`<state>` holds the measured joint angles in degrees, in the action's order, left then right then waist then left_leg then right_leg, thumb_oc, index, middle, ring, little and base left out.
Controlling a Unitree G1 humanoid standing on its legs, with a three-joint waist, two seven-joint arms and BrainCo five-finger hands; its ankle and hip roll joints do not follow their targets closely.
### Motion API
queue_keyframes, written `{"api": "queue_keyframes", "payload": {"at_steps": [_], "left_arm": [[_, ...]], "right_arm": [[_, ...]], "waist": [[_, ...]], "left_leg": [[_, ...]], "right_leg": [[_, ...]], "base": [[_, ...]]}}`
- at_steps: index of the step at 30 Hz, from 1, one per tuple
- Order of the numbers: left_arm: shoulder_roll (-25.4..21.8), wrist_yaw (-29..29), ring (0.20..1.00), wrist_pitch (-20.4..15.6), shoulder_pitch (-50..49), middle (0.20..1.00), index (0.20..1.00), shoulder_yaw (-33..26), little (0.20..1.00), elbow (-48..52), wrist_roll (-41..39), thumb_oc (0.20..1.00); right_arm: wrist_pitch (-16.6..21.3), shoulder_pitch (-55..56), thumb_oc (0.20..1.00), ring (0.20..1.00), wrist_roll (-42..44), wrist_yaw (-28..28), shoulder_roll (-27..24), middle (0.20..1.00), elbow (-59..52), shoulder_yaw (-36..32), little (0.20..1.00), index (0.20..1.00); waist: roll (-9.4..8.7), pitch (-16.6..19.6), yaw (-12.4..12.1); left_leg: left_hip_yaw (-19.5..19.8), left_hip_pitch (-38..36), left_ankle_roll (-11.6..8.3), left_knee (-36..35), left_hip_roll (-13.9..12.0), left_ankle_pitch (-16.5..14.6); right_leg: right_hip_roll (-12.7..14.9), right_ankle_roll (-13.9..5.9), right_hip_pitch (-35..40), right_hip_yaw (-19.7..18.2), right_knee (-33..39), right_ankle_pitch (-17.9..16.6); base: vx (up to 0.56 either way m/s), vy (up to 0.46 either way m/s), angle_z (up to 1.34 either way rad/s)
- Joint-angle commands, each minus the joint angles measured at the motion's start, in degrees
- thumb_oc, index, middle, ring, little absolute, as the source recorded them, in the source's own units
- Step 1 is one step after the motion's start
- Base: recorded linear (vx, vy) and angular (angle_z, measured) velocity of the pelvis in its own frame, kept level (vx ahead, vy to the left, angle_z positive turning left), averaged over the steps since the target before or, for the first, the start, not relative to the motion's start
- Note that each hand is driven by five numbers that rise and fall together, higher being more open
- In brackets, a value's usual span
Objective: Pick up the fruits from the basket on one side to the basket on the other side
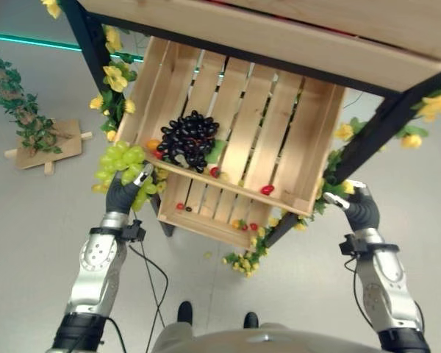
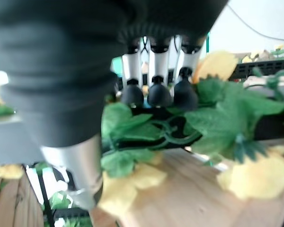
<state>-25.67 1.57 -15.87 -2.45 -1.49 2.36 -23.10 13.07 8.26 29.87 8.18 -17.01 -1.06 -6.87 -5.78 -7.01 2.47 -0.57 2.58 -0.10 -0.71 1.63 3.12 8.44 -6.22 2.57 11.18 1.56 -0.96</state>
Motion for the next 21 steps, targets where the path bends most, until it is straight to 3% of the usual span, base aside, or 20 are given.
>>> {"api": "queue_keyframes", "payload": {"at_steps": [1, 15, 21], "left_arm": [[-1.13, -1.29, 0.200, -4.22, 8.37, 0.200, 0.200, -0.61, 0.200, 3.92, 4.02, 0.200], [-0.73, -1.92, 0.200, -2.75, 14.60, 0.200, 0.200, 3.72, 0.200, 6.09, 5.59, 0.200], [0.01, 0.24, 0.200, -2.37, 12.58, 0.200, 0.200, 3.29, 0.200, 14.55, 3.52, 0.200]], "right_arm": [[1.23, -3.43, 1.000, 1.000, -1.88, 1.71, -1.47, 1.000, -1.77, 3.26, 1.000, 1.000], [0.49, -2.68, 1.000, 1.000, -2.81, 0.63, -2.05, 1.000, 0.18, 3.65, 1.000, 1.000], [0.71, -2.55, 1.000, 1.000, -3.19, -0.12, -2.06, 1.000, 0.52, 2.55, 1.000, 1.000]], "waist": [[2.06, 4.05, 0.60], [2.40, 5.57, 2.22], [2.46, 5.55, 1.93]], "left_leg": [[-0.35, -2.87, -2.11, 1.58, -2.96, -5.88], [-0.99, -5.44, -2.03, 0.50, -3.06, -6.35], [-0.49, -4.96, -1.95, 0.65, -2.86, -6.28]], "right_leg": [[-1.79, -1.65, 0.53, -0.43, -3.55, 4.54], [-2.03, -1.80, 2.44, -0.73, -1.52, 4.26], [-2.02, -1.71, 2.42, -0.33, -1.08, 3.98]], "base": [[0.08, 0.008, -0.07], [0.01, 0.000, 0.01], [-0.01, -0.003, 0.00]]}}
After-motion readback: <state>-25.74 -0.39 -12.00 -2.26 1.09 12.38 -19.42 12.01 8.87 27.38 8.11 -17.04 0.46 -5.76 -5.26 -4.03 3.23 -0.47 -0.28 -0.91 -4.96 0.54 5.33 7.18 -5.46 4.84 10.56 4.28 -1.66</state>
